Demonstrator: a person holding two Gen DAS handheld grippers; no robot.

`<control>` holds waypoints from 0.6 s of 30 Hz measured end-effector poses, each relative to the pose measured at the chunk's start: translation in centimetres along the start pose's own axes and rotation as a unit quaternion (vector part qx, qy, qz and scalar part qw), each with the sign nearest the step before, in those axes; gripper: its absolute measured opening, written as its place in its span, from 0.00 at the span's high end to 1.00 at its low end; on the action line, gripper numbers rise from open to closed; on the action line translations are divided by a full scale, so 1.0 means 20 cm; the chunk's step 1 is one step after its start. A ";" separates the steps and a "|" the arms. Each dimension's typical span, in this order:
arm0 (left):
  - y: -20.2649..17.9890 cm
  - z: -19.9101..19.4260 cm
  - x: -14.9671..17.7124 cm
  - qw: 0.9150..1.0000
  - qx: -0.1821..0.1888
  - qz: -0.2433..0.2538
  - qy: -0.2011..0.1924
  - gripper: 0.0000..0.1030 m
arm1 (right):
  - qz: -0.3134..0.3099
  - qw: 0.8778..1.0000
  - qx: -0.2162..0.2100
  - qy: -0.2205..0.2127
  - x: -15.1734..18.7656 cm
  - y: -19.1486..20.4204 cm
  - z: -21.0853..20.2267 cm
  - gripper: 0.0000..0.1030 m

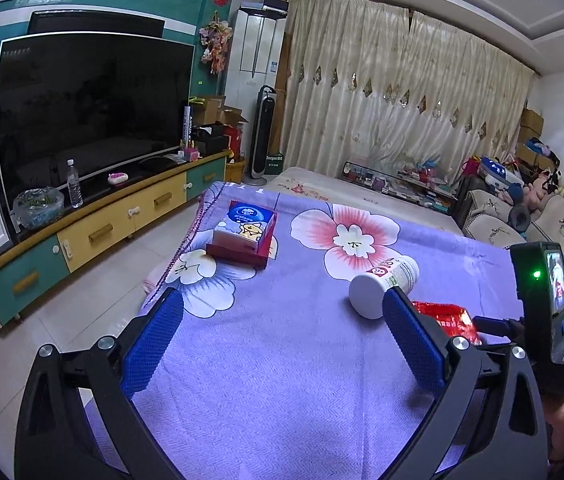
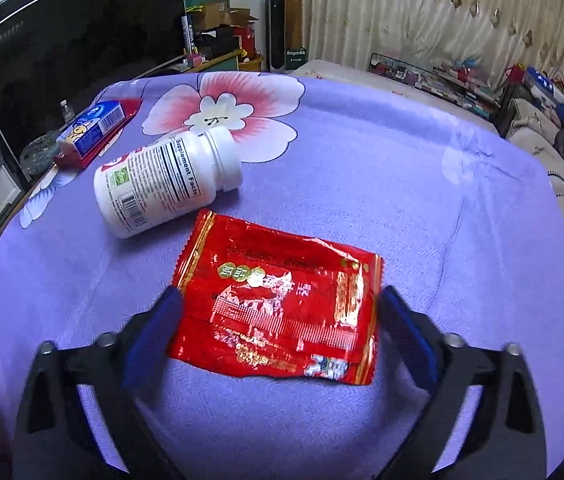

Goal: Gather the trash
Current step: 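Move the right gripper to the red snack wrapper and pinch it, then carry the red wrapper over the bin and open the right gripper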

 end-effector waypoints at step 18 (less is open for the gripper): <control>-0.02 0.01 0.01 1.000 0.000 0.006 0.005 0.05 | 0.021 0.999 -0.032 -0.017 0.01 -0.07 -0.16 1.00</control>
Point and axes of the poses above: each gripper's, at about its wrist camera, not at the fingertips, and z roughly the way its jaws point, y to its left, x to its underside, the point moved 6 cm from there along z, roughly the way its jaws point, and after that the axes turned 14 degrees about -x, right-handed, at the moved point
